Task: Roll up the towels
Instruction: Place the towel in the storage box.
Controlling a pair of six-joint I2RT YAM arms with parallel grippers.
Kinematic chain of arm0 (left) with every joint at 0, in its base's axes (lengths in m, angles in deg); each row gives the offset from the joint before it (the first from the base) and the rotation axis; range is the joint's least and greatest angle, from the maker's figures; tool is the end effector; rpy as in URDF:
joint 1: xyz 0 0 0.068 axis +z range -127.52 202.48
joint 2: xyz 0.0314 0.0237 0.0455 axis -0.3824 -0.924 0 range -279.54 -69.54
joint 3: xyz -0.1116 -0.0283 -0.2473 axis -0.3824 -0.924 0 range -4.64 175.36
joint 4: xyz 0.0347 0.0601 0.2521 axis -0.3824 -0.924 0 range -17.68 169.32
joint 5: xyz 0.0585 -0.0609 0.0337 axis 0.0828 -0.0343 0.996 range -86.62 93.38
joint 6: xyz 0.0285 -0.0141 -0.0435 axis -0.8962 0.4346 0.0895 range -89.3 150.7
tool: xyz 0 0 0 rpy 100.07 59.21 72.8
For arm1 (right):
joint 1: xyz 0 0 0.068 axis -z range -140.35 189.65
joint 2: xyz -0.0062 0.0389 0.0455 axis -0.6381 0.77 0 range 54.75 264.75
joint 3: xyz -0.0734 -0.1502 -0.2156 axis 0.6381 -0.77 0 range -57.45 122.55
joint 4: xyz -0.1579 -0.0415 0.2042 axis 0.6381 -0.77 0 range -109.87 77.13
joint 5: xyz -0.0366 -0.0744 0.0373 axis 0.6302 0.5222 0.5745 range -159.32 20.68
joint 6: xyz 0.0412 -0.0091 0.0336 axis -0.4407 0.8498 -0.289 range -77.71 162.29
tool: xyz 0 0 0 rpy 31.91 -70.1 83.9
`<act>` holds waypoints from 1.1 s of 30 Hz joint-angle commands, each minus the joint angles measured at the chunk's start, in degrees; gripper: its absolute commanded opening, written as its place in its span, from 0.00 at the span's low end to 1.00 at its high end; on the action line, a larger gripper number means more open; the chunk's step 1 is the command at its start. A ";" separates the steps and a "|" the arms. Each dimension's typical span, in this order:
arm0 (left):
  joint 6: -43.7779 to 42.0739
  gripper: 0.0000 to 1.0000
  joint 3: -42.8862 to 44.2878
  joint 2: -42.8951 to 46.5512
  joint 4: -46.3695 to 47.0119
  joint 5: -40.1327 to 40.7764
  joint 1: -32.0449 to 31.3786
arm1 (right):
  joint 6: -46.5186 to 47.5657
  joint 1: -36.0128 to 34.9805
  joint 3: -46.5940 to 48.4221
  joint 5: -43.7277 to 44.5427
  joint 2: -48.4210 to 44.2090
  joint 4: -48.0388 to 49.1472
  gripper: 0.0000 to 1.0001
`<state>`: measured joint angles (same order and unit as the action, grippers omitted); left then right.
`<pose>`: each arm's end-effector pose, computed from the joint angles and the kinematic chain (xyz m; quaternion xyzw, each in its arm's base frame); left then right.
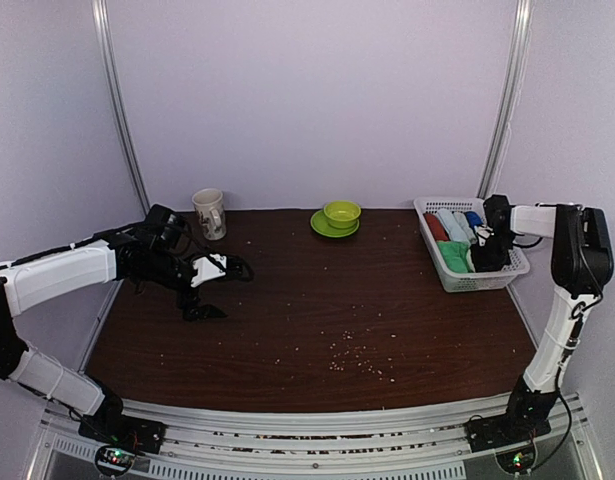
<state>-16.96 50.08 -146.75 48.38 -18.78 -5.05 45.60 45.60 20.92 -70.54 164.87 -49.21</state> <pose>0.2373 -0.1389 0.2467 0.6163 0.7015 -0.1258 0.3350 0.3896 -0.0398 0.1817 0.0206 0.9815 -0.0050 0.1903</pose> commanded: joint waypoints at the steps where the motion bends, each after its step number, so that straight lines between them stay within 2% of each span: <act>1: -0.26 0.98 -0.15 0.00 1.47 -1.71 -0.02 | 0.54 0.54 -0.11 -10.31 1.46 -0.06 0.00; 4: -0.33 0.98 0.03 -0.29 1.15 -1.96 -0.12 | -0.06 1.08 -1.29 -16.77 1.37 2.24 0.00; 16: -0.82 0.98 0.09 -0.52 0.56 -2.57 -0.09 | -3.80 3.80 -6.55 -33.78 3.31 9.98 0.00; 22: -1.00 0.98 0.03 -0.94 0.52 -2.72 -0.07 | -2.82 3.98 -6.41 -29.84 4.60 7.67 0.01; 24: -0.95 0.98 0.17 -1.10 0.53 -2.66 -0.12 | -3.20 3.98 -6.11 -28.31 3.93 7.28 0.11; 33: -1.03 0.98 0.39 -1.19 0.40 -2.57 -0.11 | -4.28 3.91 -3.45 -20.85 -1.07 3.80 0.45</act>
<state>-17.37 50.08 -147.36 47.98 -20.04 -5.05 41.79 50.04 16.87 -97.09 165.75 -40.48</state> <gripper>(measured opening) 0.978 0.402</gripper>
